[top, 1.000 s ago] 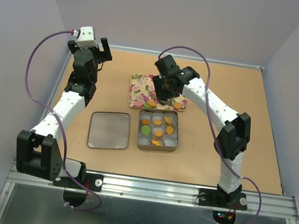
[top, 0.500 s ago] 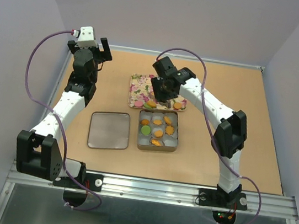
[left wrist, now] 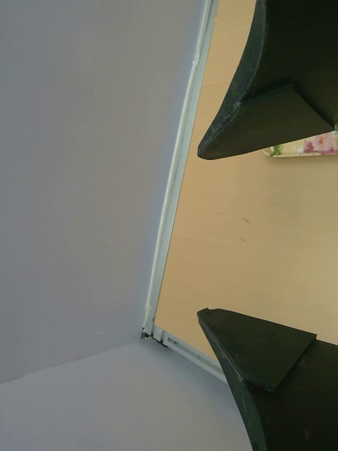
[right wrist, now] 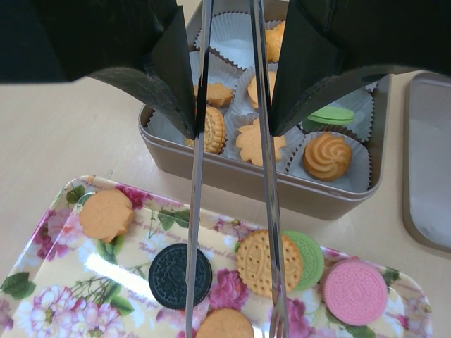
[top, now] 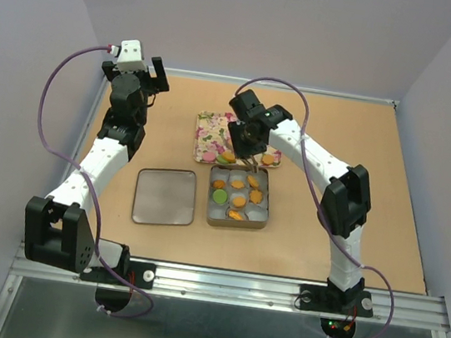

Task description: Pack the cookies

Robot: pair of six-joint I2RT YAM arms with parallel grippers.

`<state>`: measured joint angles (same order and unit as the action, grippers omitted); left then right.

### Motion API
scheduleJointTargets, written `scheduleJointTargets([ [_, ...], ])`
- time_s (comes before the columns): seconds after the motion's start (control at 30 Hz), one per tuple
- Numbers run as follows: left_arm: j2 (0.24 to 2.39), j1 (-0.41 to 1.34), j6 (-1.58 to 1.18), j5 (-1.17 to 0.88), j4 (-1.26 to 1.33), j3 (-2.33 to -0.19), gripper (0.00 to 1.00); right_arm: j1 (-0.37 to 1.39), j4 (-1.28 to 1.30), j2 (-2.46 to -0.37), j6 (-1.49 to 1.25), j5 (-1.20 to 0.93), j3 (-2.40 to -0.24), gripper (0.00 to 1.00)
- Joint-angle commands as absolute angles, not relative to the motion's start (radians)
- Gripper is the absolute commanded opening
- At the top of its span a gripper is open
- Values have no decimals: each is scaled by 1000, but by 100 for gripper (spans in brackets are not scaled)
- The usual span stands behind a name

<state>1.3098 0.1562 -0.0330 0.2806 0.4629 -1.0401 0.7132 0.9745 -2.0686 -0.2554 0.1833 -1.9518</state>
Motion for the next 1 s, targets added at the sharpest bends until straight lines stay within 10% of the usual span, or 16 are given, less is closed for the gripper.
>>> scheduleJointTargets([
  [0.0, 1282, 161, -20, 284, 502, -1046, 99, 712, 948, -2005, -275, 195, -1916, 51],
  [0.97, 1276, 161, -21, 281, 500, -1045, 99, 710, 960, -1957, -348, 48, -1853, 49],
])
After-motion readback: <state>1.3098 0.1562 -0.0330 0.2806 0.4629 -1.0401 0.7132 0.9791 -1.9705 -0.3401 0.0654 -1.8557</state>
